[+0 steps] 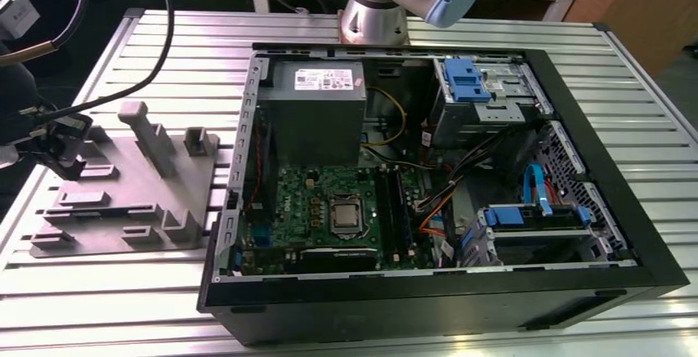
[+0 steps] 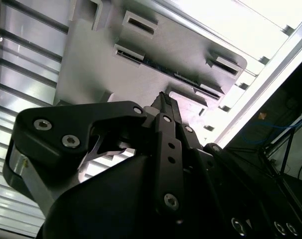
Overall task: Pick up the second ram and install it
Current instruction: 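Pick up the second ram and move it above second insertion slot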
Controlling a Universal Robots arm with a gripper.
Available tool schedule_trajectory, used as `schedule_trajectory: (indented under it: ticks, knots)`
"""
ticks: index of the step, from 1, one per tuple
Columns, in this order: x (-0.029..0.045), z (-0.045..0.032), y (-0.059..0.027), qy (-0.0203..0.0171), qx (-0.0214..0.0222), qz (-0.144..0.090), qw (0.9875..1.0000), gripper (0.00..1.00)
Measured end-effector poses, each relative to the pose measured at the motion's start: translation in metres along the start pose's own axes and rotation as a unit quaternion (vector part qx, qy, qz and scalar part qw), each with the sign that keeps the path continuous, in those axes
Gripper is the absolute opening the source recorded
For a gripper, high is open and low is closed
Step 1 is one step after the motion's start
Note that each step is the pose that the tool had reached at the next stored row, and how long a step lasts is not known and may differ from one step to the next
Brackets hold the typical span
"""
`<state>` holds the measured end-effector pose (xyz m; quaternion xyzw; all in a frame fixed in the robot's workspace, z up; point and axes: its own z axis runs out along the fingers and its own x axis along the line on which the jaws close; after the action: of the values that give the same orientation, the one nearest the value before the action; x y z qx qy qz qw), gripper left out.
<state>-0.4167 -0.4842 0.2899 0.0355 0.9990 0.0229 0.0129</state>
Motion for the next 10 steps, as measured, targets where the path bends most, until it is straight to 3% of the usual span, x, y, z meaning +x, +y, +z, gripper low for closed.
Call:
schedule_trajectory:
  ticks: [5,10]
  knots:
    - [0.0,0.0006,0.0,0.0015,-0.0009,-0.034,0.9994,0.1]
    - [0.0,0.0012,0.0,0.0037,-0.002,-0.08,0.9968,0.1]
